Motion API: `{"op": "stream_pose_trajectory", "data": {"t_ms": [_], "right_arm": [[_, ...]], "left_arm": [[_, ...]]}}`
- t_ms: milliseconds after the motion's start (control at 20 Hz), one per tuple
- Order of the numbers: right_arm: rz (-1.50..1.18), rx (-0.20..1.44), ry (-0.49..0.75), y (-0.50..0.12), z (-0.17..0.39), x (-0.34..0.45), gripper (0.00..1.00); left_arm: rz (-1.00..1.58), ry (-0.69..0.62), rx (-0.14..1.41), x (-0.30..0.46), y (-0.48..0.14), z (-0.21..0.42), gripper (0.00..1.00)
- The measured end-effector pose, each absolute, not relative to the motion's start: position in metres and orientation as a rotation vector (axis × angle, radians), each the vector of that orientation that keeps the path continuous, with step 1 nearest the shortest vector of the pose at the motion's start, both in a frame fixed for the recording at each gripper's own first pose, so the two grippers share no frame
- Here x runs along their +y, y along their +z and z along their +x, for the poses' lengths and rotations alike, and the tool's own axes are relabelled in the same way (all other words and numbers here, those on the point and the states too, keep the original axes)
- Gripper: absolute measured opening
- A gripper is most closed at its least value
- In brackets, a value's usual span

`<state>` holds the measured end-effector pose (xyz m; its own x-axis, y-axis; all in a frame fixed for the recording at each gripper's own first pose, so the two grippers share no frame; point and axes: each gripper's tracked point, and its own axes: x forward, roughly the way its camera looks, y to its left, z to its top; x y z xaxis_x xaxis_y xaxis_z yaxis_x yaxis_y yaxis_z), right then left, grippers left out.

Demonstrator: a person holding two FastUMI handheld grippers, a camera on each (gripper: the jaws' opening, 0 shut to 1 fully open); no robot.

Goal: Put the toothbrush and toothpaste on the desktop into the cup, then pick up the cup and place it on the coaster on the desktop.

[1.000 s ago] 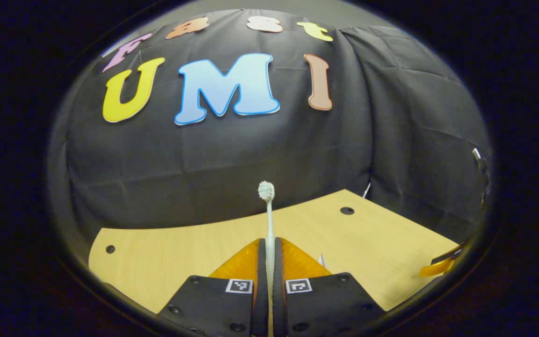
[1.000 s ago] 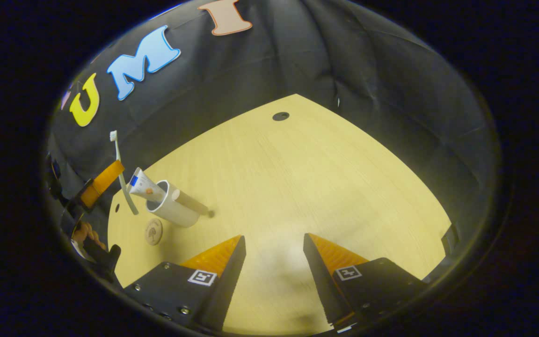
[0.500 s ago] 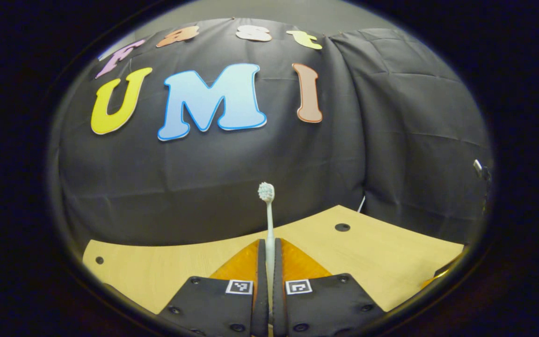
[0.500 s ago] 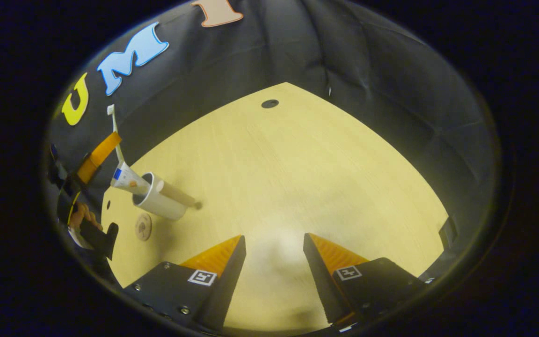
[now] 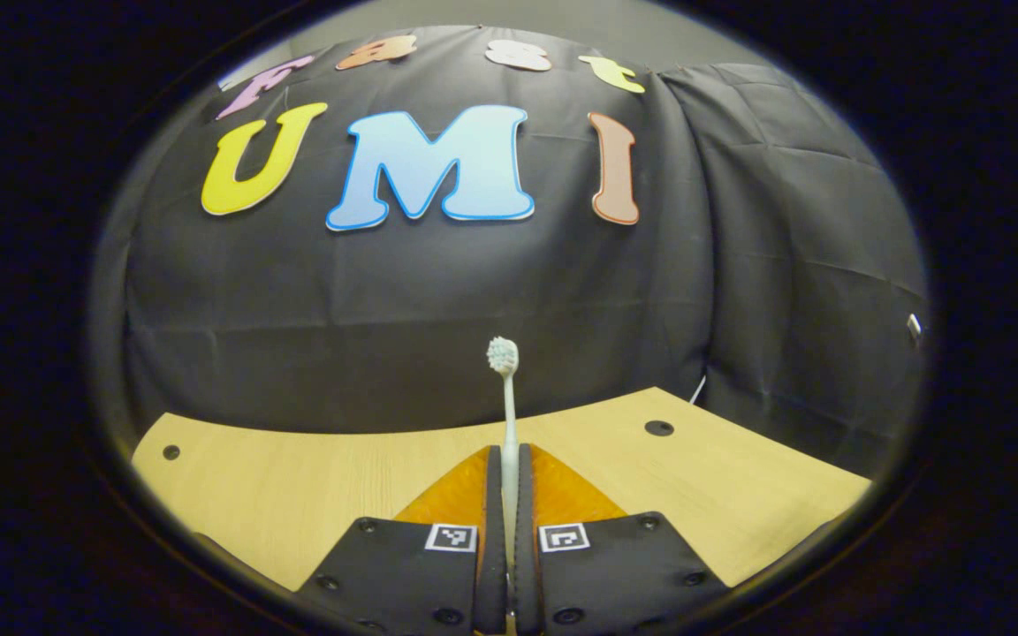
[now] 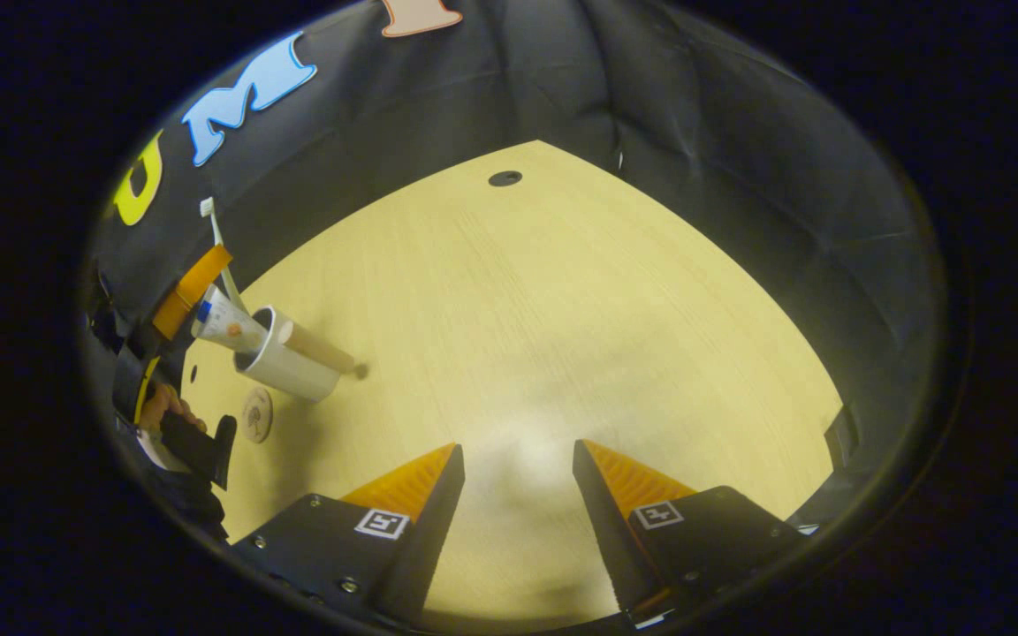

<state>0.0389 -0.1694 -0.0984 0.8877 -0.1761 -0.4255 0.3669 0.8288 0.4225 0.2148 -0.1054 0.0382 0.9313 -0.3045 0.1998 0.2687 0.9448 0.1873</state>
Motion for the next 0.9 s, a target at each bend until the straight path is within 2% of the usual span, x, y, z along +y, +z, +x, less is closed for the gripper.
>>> {"op": "stream_pose_trajectory", "data": {"t_ms": [750, 900], "right_arm": [[0.519, 0.425, -0.290, -0.116, 0.033, -0.165, 0.77], [0.522, 0.425, -0.296, -0.117, 0.033, -0.166, 0.77]], "left_arm": [[0.156, -0.321, -0.296, -0.119, 0.046, 0.198, 0.11], [0.168, -0.310, -0.260, -0.117, 0.032, 0.205, 0.11]]}}
